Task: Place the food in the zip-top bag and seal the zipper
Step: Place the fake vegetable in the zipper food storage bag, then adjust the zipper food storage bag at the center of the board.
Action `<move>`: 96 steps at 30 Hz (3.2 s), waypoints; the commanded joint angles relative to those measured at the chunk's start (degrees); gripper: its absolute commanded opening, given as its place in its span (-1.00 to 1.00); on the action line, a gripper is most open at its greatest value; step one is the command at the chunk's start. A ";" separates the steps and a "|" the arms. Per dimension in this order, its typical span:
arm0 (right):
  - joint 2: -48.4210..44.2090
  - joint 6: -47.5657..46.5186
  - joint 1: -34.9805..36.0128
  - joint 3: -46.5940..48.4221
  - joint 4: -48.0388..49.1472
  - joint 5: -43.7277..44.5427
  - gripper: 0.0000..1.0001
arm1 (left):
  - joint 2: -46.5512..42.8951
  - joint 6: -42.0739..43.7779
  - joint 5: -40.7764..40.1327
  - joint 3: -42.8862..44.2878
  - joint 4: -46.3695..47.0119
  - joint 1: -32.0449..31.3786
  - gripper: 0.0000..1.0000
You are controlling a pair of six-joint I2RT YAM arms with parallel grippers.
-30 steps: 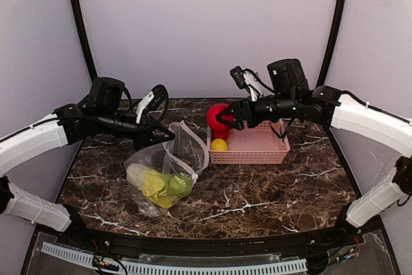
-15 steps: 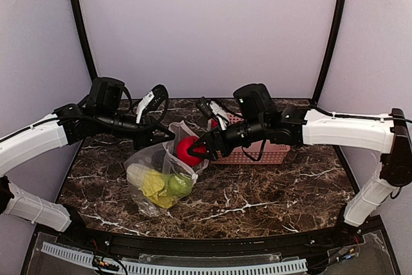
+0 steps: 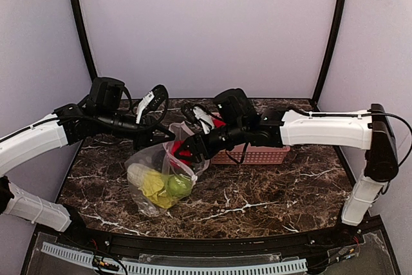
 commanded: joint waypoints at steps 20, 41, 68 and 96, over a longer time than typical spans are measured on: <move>2.43 -0.56 1.17 2.22 2.45 4.51 0.85 | -1.71 -0.12 1.67 -0.71 1.91 -0.25 -0.99; -8.67 -0.88 0.86 -5.03 0.67 12.15 0.97 | -2.55 -0.17 0.34 -0.87 2.13 -0.25 -0.99; -1.50 4.68 -3.09 11.80 -11.69 3.32 -1.00 | -3.08 -0.83 -6.27 1.60 -1.49 -0.18 -0.99; -8.42 5.93 0.30 7.88 -3.65 1.81 -1.00 | -7.43 -15.92 -21.06 10.92 -15.38 5.73 -0.99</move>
